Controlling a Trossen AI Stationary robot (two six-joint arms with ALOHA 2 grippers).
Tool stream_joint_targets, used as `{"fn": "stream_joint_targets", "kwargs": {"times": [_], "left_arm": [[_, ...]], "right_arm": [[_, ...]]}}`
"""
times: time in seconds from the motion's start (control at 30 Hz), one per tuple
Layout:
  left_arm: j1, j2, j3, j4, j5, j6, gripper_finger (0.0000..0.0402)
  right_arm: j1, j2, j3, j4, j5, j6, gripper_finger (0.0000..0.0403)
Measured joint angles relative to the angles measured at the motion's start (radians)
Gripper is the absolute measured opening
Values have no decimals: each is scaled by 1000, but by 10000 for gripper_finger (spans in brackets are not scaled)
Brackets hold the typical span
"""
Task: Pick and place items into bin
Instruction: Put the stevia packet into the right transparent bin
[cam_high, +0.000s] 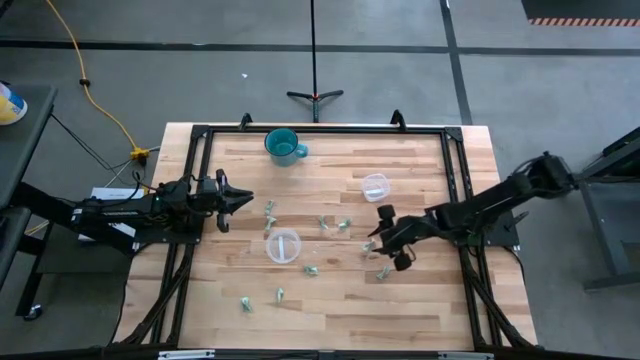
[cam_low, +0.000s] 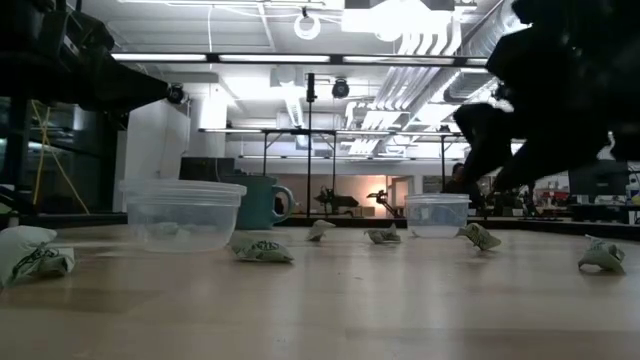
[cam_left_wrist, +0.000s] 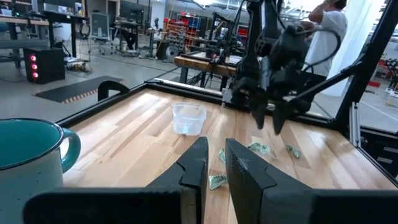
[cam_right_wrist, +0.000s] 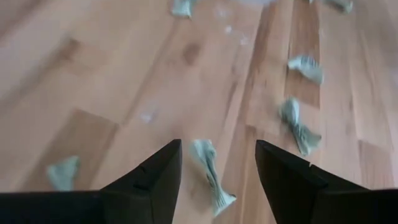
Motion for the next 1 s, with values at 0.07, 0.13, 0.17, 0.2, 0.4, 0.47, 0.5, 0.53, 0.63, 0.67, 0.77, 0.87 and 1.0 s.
{"fn": "stream_joint_targets", "kwargs": {"times": [0.07,0.13,0.17,0.2,0.4,0.47,0.5,0.53,0.63,0.67,0.77,0.87,1.0], "left_arm": [[0,0,0,0,0,0,92],[0,0,0,0,0,0,92],[0,0,0,0,0,0,92],[0,0,0,0,0,0,92],[0,0,0,0,0,0,92],[0,0,0,0,0,0,92],[0,0,0,1,1,0,92],[0,0,0,0,1,0,92],[0,0,0,1,1,0,92],[0,0,0,1,1,0,92],[0,0,0,1,1,0,92],[0,0,0,0,1,0,92],[0,0,0,1,1,0,92]], "right_arm": [[0,30,0,9,10,0,195],[0,56,0,22,9,0,194],[0,68,0,25,10,0,193],[0,79,0,27,12,0,193],[-1,155,0,36,30,3,187],[-1,174,0,42,31,3,185],[-1,182,0,49,31,3,182],[-1,185,0,57,32,4,179],[-1,188,0,63,32,4,162],[-1,188,0,63,32,4,154],[-1,188,0,63,32,4,127],[-1,188,0,63,32,3,97],[-1,188,0,85,36,2,55]]}}
